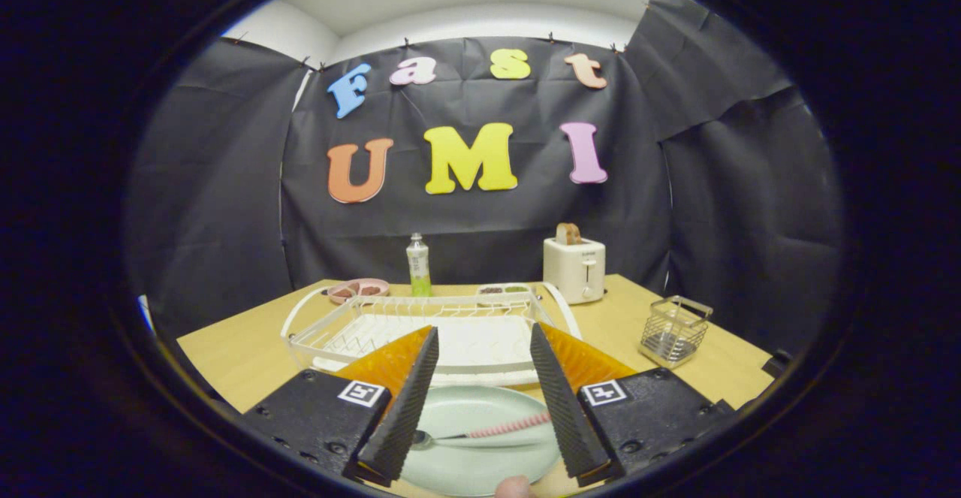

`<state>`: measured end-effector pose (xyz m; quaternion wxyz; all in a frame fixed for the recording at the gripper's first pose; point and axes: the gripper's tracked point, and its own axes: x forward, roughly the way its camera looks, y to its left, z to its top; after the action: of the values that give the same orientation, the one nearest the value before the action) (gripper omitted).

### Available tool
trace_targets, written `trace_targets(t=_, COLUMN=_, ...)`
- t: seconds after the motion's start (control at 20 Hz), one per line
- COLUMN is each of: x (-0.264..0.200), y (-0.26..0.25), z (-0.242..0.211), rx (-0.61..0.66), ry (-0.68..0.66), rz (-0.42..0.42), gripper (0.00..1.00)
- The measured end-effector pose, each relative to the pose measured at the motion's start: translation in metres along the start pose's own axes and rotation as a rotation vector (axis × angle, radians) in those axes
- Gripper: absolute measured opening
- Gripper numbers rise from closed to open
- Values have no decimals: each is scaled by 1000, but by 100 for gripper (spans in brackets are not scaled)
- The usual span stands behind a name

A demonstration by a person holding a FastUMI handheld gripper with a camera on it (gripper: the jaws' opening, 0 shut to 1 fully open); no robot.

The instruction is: Take the plate from the dish rack, then take the spoon from the basket and place it into the plate.

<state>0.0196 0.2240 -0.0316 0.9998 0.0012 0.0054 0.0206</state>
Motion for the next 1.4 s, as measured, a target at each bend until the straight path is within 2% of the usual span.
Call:
trace_targets(t=0.1, x=-11, y=-13, z=15, rx=-48, ry=-53, rz=-31, gripper=91)
trace_targets(t=0.2, x=-26, y=-19, z=25, rx=-58, ry=-91, rz=-32, gripper=92)
trace_targets(t=0.55, x=-73, y=-78, z=23, rx=-24, ry=-73, rz=-28, gripper=93)
trace_targets(t=1.0, x=-135, y=-176, z=48, rx=-48, ry=-187, rz=-139, gripper=94)
trace_targets(t=1.25, x=-152, y=-199, z=43, rx=-41, ry=-172, rz=-119, gripper=95)
trace_targets(t=1.4, x=-160, y=-197, z=43, rx=-26, ry=-149, rz=-69, gripper=95)
